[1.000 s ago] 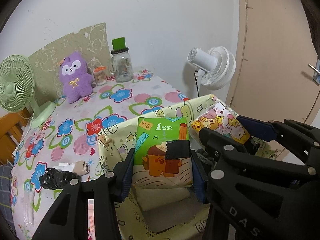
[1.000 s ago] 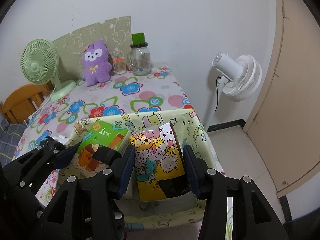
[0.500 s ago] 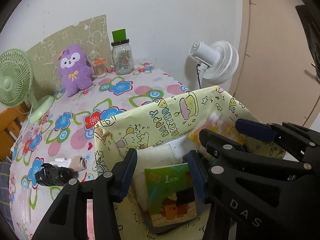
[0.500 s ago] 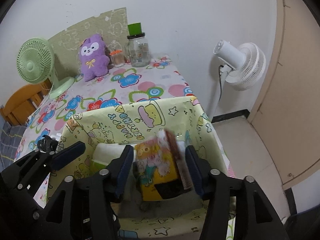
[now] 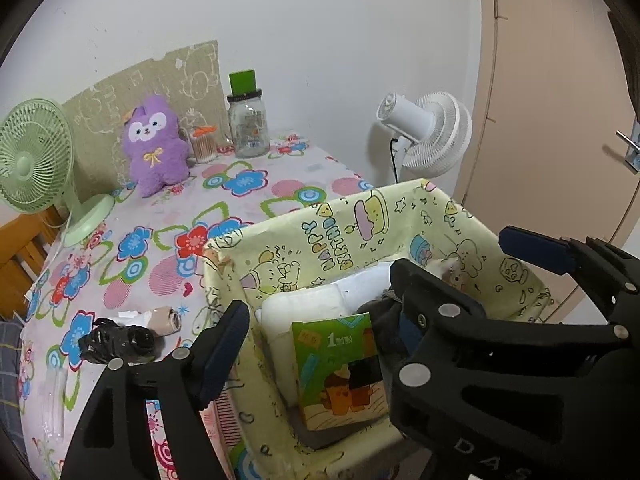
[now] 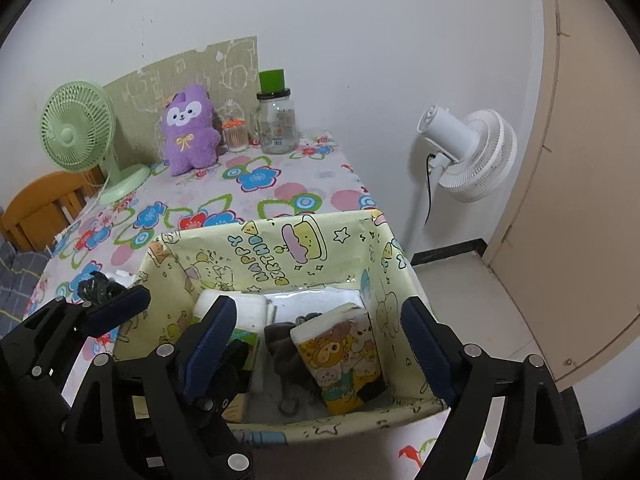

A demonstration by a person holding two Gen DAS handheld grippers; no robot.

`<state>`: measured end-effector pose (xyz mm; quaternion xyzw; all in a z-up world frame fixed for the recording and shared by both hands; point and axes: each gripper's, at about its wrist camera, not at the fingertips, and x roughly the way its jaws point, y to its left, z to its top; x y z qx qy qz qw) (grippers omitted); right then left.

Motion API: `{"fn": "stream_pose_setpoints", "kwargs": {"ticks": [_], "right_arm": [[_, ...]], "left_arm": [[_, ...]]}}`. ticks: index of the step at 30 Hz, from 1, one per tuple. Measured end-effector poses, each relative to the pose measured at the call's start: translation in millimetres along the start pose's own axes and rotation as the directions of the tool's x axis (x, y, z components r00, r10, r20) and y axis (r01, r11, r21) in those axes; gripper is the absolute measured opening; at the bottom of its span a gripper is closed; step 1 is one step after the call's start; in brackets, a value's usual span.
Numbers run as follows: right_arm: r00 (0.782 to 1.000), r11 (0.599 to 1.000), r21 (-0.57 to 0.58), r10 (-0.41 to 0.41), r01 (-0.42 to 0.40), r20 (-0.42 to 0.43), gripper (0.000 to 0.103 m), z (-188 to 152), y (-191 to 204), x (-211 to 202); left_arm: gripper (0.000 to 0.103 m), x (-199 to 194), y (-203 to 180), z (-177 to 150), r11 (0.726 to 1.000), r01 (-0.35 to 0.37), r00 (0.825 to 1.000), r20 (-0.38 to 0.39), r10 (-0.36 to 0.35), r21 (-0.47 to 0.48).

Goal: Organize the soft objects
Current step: 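Lower the green pack into the box with left gripper while right gripper lowers yellow pack, then open both grippers over the box and withdraw them from it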

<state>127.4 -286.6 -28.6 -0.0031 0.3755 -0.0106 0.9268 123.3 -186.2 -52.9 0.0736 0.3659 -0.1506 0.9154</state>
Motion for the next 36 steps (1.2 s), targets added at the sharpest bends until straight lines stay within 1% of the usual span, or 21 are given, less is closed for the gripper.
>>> {"fn": "stream_pose_setpoints", "kwargs": {"ticks": [2,4,8,14,23,36], "right_arm": [[1.000,1.000,0.003,-0.002,0.002,0.010,0.091,-0.9,1.2,-4.6],[1.000,1.000,0.000,-0.004,0.004,0.021,0.092,-2.0,2.9,-10.0],[0.999,1.000,-0.003,-0.004,0.005,0.040,0.094,-3.8,6.5,-20.1],[0.997,0.999,-0.006,-0.038,0.039,0.069,0.096,-7.1,12.7,-34.1],[0.996,1.000,0.012,-0.011,0.010,0.085,0.096,-9.5,25.3,-50.2],[0.993,1.000,0.001,0.009,-0.010,0.114,0.098,-15.9,51.4,-74.1]], "left_arm": [[0.085,-4.1,1.1,-0.4,1.000,0.001,1.000,0.004,-0.001,-0.005],[0.085,-8.4,2.0,-1.4,1.000,0.000,1.000,0.011,0.000,-0.007],[0.089,-17.6,4.9,-3.3,1.000,-0.008,1.000,0.027,0.009,-0.015],[0.090,-28.7,10.7,-7.3,1.000,-0.008,0.999,0.032,0.009,-0.021],[0.091,-50.1,24.5,-12.9,0.999,-0.026,0.998,0.058,0.029,-0.039],[0.092,-77.4,47.6,-24.9,0.995,-0.066,0.994,0.087,0.073,-0.078]]}}
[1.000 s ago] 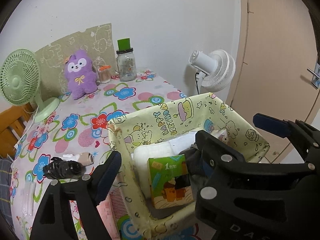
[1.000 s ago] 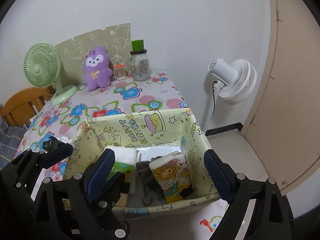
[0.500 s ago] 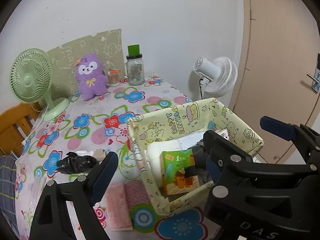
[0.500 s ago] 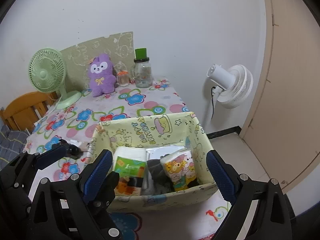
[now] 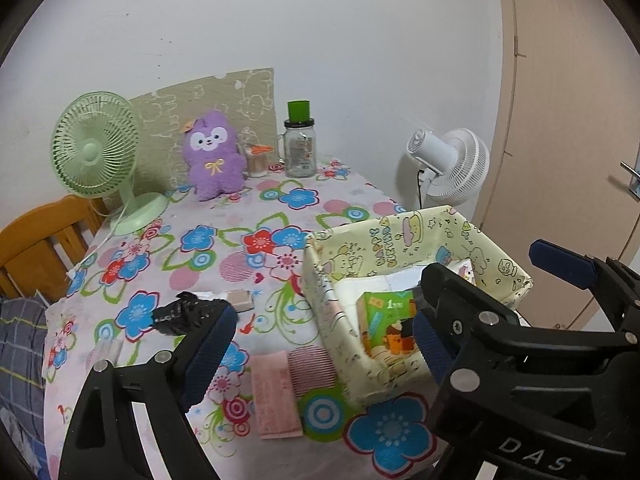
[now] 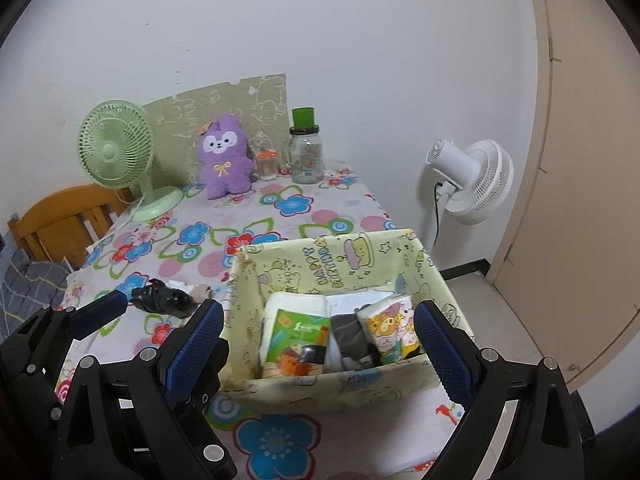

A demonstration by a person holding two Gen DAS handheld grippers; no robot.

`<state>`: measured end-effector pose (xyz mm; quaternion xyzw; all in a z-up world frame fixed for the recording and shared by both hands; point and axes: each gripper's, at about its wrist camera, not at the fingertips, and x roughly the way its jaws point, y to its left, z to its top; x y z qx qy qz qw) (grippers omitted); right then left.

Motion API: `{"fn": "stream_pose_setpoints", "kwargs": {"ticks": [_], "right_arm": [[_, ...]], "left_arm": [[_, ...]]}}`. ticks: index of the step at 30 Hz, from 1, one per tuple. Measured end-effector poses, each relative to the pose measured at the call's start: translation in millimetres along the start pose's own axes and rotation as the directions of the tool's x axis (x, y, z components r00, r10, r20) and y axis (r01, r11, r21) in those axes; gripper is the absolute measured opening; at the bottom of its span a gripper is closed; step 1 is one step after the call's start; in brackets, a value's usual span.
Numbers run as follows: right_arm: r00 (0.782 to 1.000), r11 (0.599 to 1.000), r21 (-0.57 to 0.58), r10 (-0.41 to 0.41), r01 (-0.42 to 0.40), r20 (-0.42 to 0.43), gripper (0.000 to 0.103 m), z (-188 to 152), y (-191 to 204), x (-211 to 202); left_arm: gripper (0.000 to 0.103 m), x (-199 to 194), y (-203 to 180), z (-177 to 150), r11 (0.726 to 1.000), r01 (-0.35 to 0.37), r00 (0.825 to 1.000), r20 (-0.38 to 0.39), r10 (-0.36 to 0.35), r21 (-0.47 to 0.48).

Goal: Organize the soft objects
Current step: 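Open both grippers over the box and withdraw them from it, then move left gripper to the clear plastic tube while right gripper reaches the black bundle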

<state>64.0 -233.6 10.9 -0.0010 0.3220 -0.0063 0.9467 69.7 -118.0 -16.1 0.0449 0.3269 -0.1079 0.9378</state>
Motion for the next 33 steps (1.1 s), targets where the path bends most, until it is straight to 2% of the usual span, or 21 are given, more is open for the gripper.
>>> {"fn": "stream_pose_setpoints", "kwargs": {"ticks": [19,33], "right_arm": [[0.999,0.999,-0.020,0.037,-0.036,0.027,0.098,-0.7,43.0,-21.4],[0.998,0.998,-0.045,0.056,-0.054,0.030,0.098,-1.4,78.4,-20.9]], "left_arm": [[0.094,-30.5,37.0,-8.7,0.998,-0.049,0.998,0.034,0.049,-0.027],[0.095,-34.3,68.5,-15.1,0.997,-0.079,0.996,0.025,0.080,-0.024]]}}
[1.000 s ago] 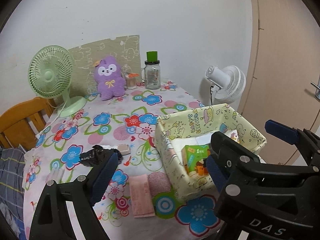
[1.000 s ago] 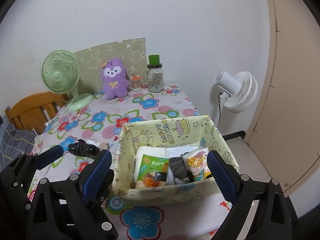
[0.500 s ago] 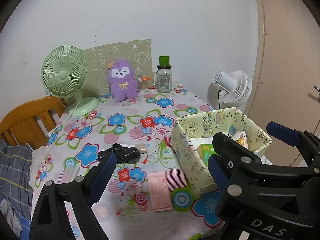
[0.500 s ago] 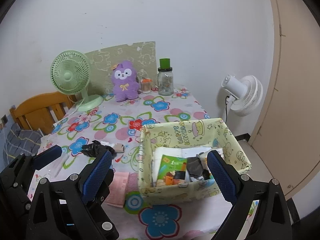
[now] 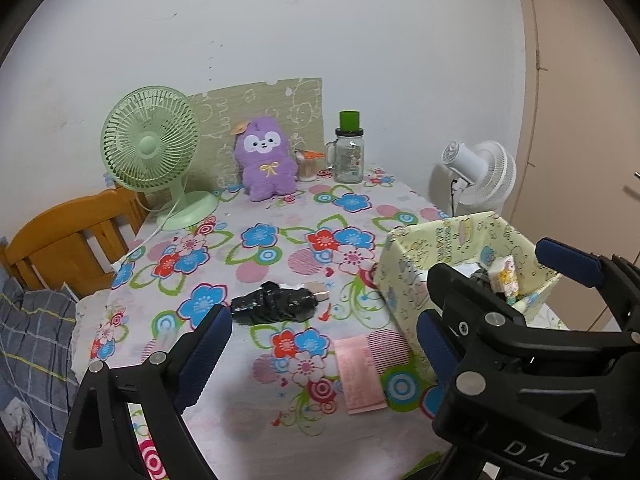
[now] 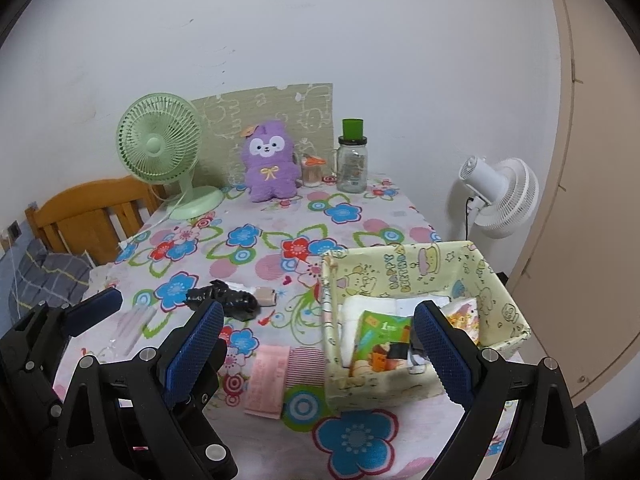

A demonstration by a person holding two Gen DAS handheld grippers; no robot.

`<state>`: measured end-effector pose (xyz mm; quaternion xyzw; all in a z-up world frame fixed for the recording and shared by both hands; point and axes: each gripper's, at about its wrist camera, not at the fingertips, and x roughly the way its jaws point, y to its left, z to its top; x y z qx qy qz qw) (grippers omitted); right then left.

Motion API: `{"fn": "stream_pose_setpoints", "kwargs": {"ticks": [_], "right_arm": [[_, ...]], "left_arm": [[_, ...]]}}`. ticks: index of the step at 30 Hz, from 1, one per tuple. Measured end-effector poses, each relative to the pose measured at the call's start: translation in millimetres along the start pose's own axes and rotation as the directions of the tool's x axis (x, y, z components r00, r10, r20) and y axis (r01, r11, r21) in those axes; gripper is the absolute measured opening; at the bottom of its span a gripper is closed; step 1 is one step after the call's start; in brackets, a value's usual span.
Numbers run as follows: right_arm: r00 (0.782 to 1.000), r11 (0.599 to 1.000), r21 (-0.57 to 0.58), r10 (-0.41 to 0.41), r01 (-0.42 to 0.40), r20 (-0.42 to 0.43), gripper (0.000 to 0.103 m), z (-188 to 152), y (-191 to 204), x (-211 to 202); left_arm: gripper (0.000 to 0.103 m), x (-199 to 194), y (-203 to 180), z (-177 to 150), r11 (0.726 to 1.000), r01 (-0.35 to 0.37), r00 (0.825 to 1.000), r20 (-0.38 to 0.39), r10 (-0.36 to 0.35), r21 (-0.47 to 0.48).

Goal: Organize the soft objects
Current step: 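Move left gripper to the clear plastic tube while right gripper reaches the black bundle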

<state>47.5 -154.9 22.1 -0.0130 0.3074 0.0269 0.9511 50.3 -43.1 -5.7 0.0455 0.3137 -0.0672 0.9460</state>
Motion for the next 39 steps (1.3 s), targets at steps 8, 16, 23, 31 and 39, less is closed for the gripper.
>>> {"fn": "stream_pose_setpoints", "kwargs": {"ticks": [8,16,23,31,39], "right_arm": [[1.000,0.999,-0.034,-0.001,0.001,-0.008,0.098,-0.4,25.6,9.2],[0.999,0.999,-0.035,0.019,-0.020,-0.026,0.098,-2.4,45.9,22.5],[0.999,0.998,-0.061,0.021,-0.023,-0.038,0.098,-3.0,66.8,34.7],[0.998,0.996,-0.080,0.037,-0.041,-0.051,0.098,-8.1,88.4,53.1],[0.996,0.993,-0.108,0.048,-0.056,-0.070,0.098,-11.8,108.5,73.9]], "left_arm": [[0.095,7.6,24.0,-5.2,1.000,-0.017,1.000,-0.022,0.017,-0.014],[0.095,15.0,45.7,-10.6,0.999,-0.030,0.999,-0.035,0.030,-0.020],[0.095,23.6,64.4,-17.2,0.998,-0.046,0.998,-0.051,0.045,-0.029],[0.095,36.7,87.8,-24.6,0.997,-0.070,0.995,-0.080,0.066,-0.044],[0.095,52.9,108.2,-33.1,0.994,-0.096,0.989,-0.119,0.088,-0.061]]}}
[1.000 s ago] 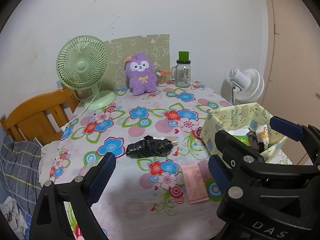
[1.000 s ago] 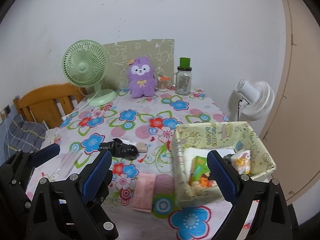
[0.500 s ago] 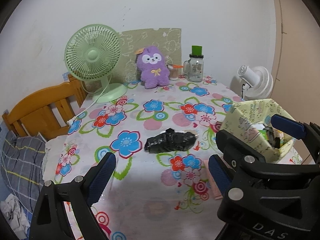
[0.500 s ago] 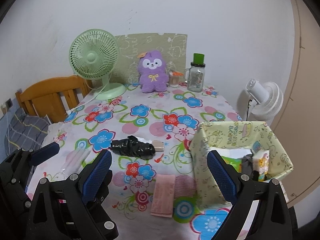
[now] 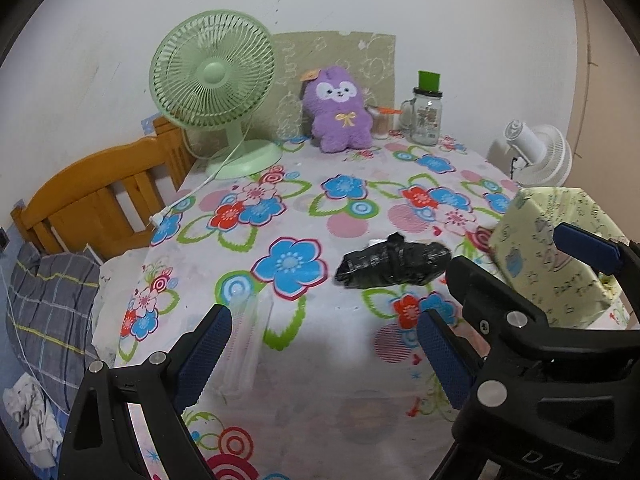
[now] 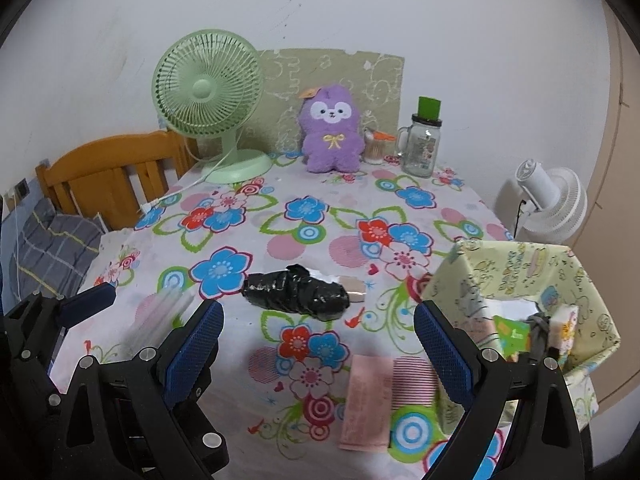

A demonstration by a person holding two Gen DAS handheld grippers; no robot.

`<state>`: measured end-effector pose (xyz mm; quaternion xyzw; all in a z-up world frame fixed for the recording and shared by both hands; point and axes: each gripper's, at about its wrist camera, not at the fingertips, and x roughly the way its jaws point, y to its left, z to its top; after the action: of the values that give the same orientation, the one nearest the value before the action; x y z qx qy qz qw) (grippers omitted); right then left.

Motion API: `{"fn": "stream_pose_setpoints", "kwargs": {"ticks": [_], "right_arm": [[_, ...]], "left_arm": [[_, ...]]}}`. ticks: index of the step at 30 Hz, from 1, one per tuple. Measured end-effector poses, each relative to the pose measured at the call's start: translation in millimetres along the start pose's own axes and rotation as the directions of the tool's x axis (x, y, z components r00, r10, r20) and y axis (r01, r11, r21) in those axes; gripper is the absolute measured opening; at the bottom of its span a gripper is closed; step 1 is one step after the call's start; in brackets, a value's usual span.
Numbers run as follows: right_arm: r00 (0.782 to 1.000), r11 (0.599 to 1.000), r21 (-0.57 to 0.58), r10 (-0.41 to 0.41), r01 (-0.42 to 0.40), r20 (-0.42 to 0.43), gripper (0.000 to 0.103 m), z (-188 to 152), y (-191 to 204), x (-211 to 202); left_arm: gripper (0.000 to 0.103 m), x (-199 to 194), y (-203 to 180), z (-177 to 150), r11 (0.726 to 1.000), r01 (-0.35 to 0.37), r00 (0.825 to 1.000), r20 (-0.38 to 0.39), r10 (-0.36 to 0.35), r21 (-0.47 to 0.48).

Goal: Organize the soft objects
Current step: 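Move left gripper to the clear plastic tube while right gripper reaches the black bundle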

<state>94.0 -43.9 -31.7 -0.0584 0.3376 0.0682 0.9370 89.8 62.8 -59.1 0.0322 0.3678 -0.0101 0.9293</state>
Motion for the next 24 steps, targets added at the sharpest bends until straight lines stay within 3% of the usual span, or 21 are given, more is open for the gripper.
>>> {"fn": "stream_pose_setpoints", "kwargs": {"ticks": [16,24], "right_arm": [[0.997,0.999,-0.021,0.036,-0.038,-0.069,0.098,1.4,19.9,45.5],[0.998,0.995,-0.091,0.022,-0.028,-0.061,0.098,4.7,30.5,61.7]], "left_arm": [[0.095,36.4,32.3,-2.6,0.998,-0.056,0.997,-0.063,0.054,-0.036],[0.093,54.9,39.6,-2.7,0.996,-0.078,0.993,-0.096,0.075,-0.031]]}}
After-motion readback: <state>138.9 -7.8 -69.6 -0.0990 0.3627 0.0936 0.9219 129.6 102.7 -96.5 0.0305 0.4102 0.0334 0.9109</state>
